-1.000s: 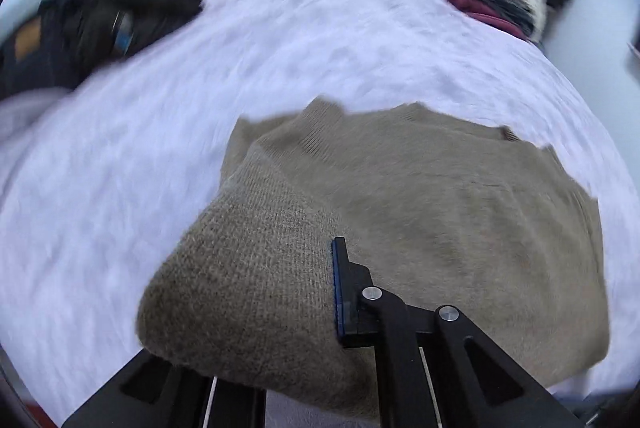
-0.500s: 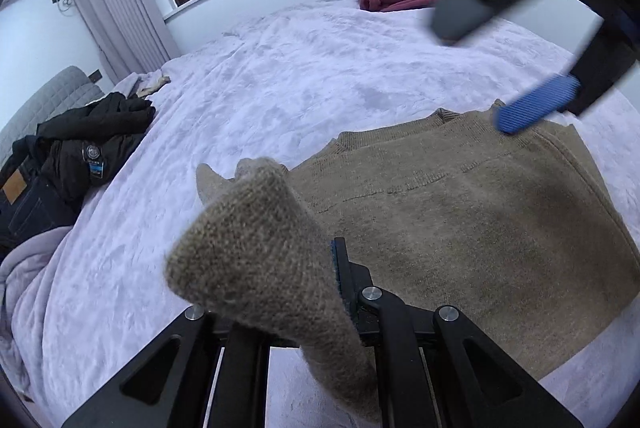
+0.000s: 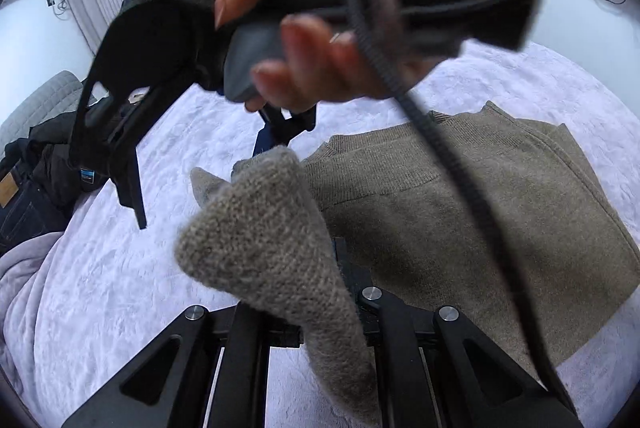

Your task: Fold small clothes

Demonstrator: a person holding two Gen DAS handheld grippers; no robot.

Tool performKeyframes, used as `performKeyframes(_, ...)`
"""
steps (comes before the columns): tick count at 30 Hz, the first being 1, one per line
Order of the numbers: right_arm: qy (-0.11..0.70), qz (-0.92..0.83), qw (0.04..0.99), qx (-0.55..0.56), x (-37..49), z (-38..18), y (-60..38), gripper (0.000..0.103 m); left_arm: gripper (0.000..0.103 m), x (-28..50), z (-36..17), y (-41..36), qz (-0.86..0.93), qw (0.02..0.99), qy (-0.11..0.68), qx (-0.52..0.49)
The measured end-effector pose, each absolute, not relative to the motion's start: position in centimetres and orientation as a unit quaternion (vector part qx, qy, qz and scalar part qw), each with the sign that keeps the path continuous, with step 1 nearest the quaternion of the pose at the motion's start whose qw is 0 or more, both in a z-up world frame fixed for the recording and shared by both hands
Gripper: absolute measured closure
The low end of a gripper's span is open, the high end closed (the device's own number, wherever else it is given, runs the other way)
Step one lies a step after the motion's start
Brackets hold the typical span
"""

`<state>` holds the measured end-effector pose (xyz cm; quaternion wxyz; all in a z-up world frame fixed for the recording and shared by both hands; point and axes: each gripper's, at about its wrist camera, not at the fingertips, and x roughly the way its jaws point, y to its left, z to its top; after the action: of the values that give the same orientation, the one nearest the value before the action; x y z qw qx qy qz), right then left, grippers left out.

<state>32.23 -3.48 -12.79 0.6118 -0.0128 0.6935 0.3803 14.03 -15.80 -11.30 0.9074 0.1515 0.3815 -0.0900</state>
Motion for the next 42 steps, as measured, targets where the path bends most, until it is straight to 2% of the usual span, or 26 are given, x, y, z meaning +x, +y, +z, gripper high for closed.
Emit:
performKeyframes(2, 0.696, 0.361, 0.62, -0.039, 32.9, -13.4, -2.4, 0.012, 0.093, 14.1, -11.2, -15.8, -0.09, 0.907, 0.384, 0.147)
performKeyframes(3, 0.696, 0.352, 0.624, -0.051, 33.1, -13.7, -2.4, 0.028, 0.093, 14.1, -11.1, -15.8, -0.09, 0.907, 0.384, 0.147)
performKeyframes(4, 0.696, 0.344, 0.628, -0.06, 33.2, -14.0, -2.5, 0.049, 0.093, 14.1, -11.0, -15.8, -0.09, 0.907, 0.385, 0.147)
performKeyframes(5, 0.697, 0.337, 0.63, -0.063, 33.2, -14.2, -2.8, 0.09, 0.093, 14.1, -10.9, -15.6, -0.093, 0.906, 0.388, 0.143)
performKeyframes(15, 0.577, 0.354, 0.73, 0.099, 30.1, -8.1, -16.0, 0.089, 0.093, 11.5, -6.4, -19.5, -0.19, 0.901, 0.361, 0.149)
performKeyframes(23, 0.485, 0.329, 0.789, 0.185, 24.8, -4.2, -29.2, 0.089, 0.092, 8.2, -4.5, -27.6, -0.275, 0.883, 0.325, 0.197)
performKeyframes(28, 0.483, 0.266, 0.802, 0.23, 21.2, -7.5, -37.3, 0.089, 0.092, 5.8, -7.1, -33.0, -0.321, 0.854, 0.338, 0.231)
performKeyframes(35, 0.537, 0.177, 0.77, 0.296, 18.6, -19.0, -43.5, 0.087, 0.092, 4.5, -13.2, -36.7, -0.331, 0.814, 0.4, 0.262)
performKeyframes(40, 0.517, 0.174, 0.764, 0.344, 18.3, -20.3, -44.6, 0.086, 0.092, 3.6, -13.2, -37.2, -0.325, 0.816, 0.399, 0.263)
performKeyframes(42, 0.521, 0.169, 0.764, 0.341, 18.1, -20.0, -44.8, 0.079, 0.091, 2.8, -12.9, -37.3, -0.323, 0.817, 0.404, 0.256)
